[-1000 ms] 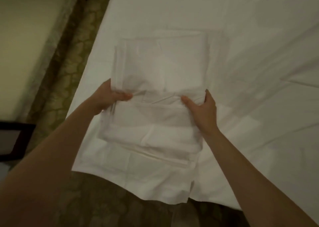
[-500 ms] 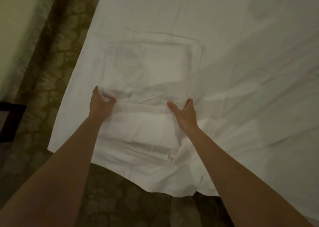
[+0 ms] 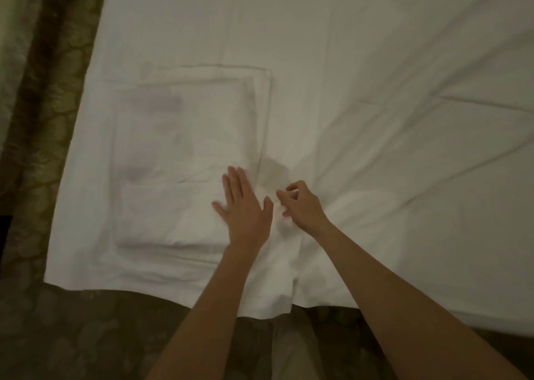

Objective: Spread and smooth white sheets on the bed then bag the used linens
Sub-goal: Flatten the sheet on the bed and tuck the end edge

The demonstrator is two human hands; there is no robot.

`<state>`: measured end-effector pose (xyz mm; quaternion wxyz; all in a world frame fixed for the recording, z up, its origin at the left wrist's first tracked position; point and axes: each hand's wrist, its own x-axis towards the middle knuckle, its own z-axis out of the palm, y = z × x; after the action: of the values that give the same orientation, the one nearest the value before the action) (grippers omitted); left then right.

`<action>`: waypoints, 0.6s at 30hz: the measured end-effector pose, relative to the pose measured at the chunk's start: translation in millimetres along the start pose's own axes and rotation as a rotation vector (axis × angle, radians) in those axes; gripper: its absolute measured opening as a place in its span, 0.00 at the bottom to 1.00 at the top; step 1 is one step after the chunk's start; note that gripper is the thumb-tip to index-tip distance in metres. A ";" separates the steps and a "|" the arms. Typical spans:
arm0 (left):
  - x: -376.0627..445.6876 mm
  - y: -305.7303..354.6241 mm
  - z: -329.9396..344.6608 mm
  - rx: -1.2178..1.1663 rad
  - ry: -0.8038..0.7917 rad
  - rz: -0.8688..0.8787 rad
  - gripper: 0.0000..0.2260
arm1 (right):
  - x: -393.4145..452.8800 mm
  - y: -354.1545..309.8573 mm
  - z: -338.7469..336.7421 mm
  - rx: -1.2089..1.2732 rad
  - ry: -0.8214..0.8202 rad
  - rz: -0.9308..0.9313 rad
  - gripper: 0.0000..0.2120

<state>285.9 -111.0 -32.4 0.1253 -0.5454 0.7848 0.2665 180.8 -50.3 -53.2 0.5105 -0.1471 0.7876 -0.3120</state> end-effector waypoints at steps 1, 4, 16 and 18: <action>-5.1 12.1 5.0 0.013 -0.003 0.013 0.34 | -2.2 9.0 -13.8 0.017 0.012 0.013 0.19; -23.5 52.1 19.6 0.026 -0.066 0.105 0.32 | -10.9 39.1 -58.2 0.017 0.053 0.050 0.17; -182.2 233.8 184.9 0.065 -0.413 0.349 0.24 | -111.1 239.0 -270.0 0.065 0.186 0.231 0.14; -208.0 253.1 215.0 0.021 -0.432 0.364 0.21 | -127.4 277.6 -298.2 0.069 0.215 0.274 0.10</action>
<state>109.9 239.1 -37.5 0.2454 -0.3249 0.8276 0.3864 -6.8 333.0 -56.0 0.4661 0.0135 0.8390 -0.2803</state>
